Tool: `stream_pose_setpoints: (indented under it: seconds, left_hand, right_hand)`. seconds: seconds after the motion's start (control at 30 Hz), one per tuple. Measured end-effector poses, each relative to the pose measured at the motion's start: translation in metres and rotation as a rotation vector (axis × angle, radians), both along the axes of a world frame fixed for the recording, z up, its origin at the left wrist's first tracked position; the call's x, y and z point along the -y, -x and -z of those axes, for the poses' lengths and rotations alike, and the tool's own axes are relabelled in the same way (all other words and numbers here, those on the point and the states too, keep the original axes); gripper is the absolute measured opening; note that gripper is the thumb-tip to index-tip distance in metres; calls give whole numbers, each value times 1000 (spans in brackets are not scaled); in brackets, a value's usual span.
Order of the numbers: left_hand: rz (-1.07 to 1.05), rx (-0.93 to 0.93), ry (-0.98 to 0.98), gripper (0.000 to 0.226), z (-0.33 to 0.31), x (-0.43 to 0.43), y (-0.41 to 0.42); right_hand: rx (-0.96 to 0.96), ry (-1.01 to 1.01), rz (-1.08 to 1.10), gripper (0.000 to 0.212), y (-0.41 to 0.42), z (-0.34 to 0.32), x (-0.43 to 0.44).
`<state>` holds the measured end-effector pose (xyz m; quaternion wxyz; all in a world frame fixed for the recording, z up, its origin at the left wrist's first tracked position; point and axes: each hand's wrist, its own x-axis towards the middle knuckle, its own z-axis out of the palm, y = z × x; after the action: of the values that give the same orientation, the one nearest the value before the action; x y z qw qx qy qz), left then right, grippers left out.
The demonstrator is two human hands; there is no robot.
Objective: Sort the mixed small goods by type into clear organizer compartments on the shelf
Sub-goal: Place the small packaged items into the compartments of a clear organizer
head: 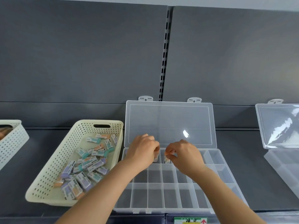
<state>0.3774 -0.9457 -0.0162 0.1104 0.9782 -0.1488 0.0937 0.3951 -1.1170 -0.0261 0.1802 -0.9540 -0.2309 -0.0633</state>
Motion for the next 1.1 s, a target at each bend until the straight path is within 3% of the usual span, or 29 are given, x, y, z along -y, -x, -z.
stream_pose_setpoints:
  seconds: [0.6,0.83,1.0,1.1]
  left_hand:
    - [21,-5,30,12,7,-3,4]
    - [3,18,64,23,-4,-11,10]
    - [-136,64,56,24,-28,-50,29]
    - [-282,-28,31,21,-39,-86,51]
  right_hand:
    - [32,23,-8,14,1,5,2]
    - [71,24,-32,29,3,-1,-2]
    - [111,-72,-137,23,6,-18,-32]
    - [112,-115,-252,19,15,-26,-62]
